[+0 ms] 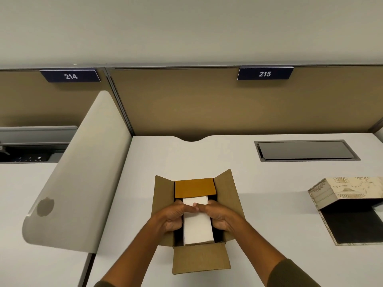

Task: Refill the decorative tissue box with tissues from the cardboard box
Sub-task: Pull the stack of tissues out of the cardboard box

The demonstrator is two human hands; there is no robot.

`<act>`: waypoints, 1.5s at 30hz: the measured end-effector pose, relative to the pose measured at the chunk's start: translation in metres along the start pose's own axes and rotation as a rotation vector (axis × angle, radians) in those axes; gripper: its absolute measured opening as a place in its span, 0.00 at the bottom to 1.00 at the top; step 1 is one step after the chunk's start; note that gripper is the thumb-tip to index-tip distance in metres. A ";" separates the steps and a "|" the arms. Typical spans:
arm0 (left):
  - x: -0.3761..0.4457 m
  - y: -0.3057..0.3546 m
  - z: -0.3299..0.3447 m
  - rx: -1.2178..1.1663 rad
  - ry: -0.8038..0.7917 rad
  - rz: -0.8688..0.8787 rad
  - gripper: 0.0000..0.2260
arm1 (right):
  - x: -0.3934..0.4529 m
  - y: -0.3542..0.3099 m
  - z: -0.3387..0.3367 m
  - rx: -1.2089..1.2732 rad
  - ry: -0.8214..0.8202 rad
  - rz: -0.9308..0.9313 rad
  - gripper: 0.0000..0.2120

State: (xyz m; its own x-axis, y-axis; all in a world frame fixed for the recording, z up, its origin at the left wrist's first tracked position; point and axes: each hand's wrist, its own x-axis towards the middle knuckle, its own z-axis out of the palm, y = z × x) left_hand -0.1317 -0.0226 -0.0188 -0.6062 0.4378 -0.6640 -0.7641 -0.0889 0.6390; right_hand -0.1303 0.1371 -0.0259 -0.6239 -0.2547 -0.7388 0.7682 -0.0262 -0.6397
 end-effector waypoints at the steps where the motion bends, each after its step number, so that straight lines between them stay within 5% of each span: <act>1: -0.003 0.002 0.000 0.009 0.007 0.006 0.19 | -0.002 -0.002 0.000 0.017 -0.004 0.003 0.24; 12: -0.027 0.012 0.013 0.099 0.134 0.018 0.30 | -0.025 -0.017 0.004 0.130 0.044 0.015 0.29; 25: -0.053 0.014 0.052 0.126 0.113 0.255 0.55 | -0.095 -0.048 -0.019 0.130 0.037 -0.150 0.30; 39: -0.041 -0.010 0.118 0.152 -0.040 0.282 0.35 | -0.147 -0.041 -0.095 0.381 0.144 -0.475 0.32; 45: -0.026 -0.017 0.133 0.004 -0.057 0.313 0.31 | -0.170 -0.019 -0.138 0.526 0.148 -0.573 0.23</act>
State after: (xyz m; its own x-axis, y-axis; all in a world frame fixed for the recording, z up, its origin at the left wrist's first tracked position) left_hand -0.0738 0.0864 0.0389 -0.7985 0.4388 -0.4122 -0.5412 -0.2235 0.8106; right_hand -0.0585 0.3139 0.0829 -0.9271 0.0671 -0.3688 0.2654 -0.5774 -0.7721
